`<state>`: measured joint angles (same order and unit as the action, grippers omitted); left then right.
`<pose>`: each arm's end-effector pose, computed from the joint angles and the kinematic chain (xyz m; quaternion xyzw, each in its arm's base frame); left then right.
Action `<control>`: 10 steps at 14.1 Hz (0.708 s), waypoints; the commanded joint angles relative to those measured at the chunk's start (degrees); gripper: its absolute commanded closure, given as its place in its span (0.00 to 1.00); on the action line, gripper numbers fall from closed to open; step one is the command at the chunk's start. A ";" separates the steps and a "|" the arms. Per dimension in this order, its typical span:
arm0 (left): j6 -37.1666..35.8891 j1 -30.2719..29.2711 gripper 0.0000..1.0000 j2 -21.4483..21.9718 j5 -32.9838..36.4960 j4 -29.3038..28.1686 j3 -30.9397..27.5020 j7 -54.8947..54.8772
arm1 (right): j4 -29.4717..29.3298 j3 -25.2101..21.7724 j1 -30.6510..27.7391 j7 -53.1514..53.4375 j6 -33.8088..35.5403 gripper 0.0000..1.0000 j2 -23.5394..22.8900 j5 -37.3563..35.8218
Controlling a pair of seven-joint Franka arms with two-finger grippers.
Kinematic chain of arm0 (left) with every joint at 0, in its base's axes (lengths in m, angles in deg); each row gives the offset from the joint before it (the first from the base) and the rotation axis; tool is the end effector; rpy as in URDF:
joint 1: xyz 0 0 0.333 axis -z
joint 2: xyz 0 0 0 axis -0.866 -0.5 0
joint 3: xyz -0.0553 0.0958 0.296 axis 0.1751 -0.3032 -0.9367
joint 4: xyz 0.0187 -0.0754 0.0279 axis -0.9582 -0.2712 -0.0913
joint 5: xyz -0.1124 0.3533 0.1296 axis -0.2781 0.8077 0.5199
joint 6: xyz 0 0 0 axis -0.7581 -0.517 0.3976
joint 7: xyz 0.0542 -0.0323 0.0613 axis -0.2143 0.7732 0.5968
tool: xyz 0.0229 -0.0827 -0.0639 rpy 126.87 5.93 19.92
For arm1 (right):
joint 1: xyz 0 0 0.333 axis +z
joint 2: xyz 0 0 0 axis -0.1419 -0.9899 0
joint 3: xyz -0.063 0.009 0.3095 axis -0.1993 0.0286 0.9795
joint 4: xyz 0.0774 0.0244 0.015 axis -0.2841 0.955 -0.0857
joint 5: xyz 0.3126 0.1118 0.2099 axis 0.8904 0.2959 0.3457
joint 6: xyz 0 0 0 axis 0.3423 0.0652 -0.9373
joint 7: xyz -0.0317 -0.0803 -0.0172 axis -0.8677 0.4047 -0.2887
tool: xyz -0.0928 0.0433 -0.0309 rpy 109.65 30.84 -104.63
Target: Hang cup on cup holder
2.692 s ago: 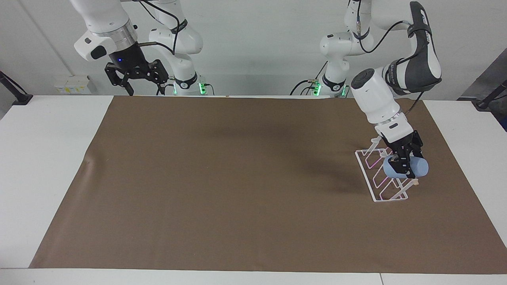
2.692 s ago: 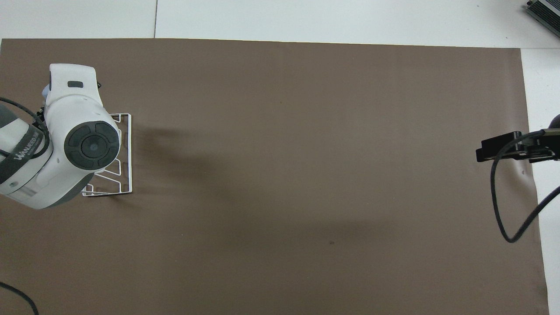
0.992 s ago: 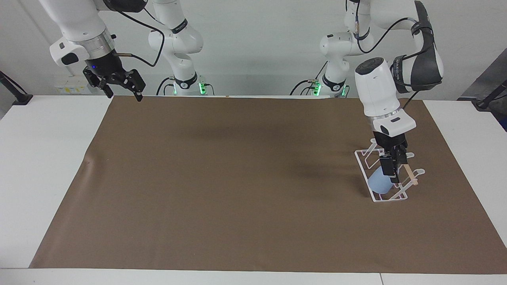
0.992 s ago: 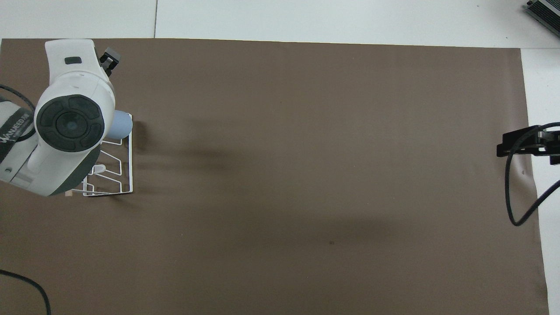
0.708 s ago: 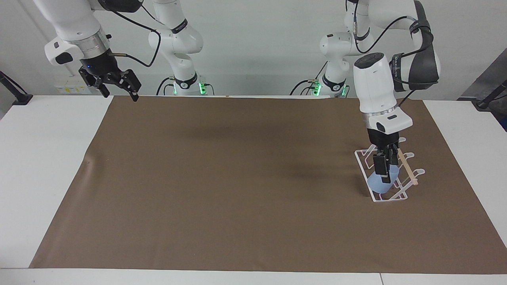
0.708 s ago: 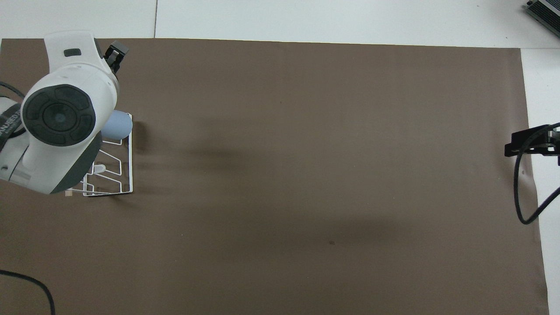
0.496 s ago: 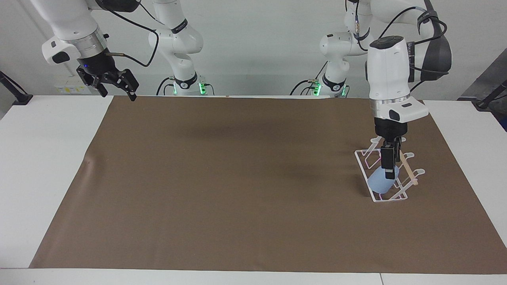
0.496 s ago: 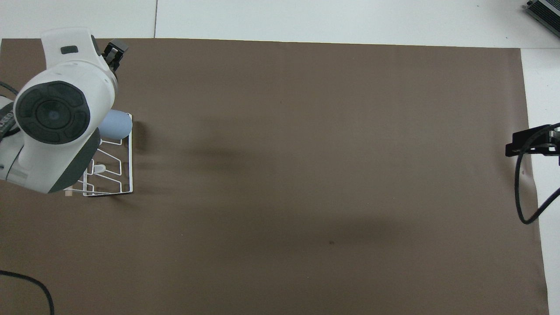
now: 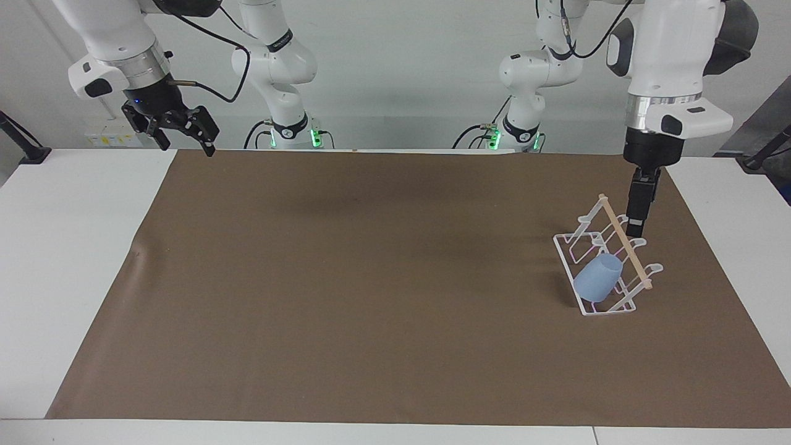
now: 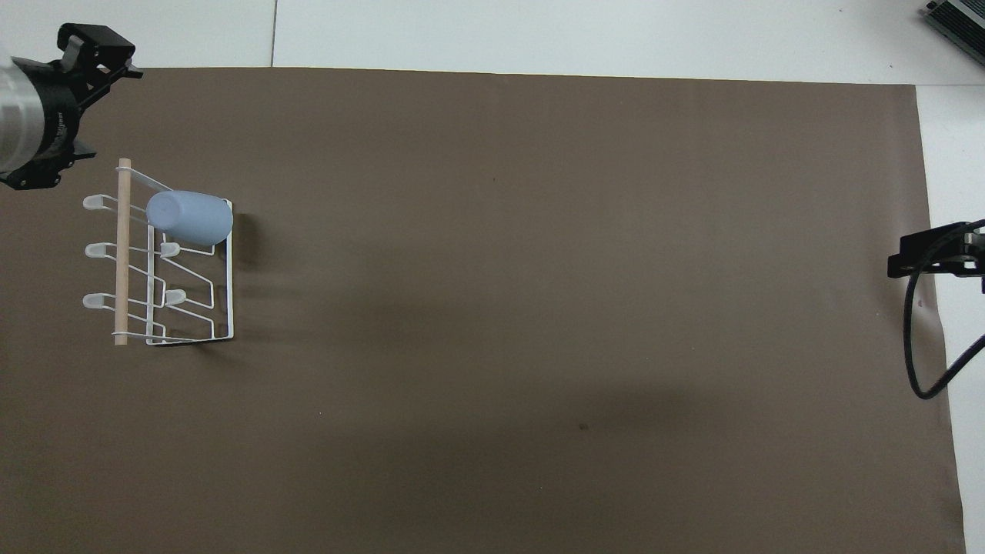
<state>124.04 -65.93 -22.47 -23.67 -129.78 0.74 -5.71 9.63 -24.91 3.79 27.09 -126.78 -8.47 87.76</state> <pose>0.5988 -0.0921 0.6493 0.8841 0.4066 0.2221 0.0609 0.5283 -0.0371 0.6488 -0.9957 0.0920 0.0098 0.0028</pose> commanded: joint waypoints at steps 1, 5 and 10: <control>-4.15 -2.76 0.00 1.27 -4.38 0.13 0.06 -9.30 | 1.45 0.26 -0.20 0.56 -0.17 0.00 1.25 -0.27; -10.22 -6.54 0.00 2.50 -8.96 -0.39 -0.03 -29.68 | 1.36 0.26 -0.21 0.56 -0.17 0.00 1.25 -0.27; -17.07 -7.34 0.00 4.43 -9.67 -1.18 -0.99 -50.25 | 1.45 0.26 -0.20 0.56 -0.17 0.00 1.25 -0.27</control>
<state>109.68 -72.62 -20.31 -32.20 -129.78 -0.22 -48.33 9.69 -24.92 3.80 27.09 -126.78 -8.47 87.76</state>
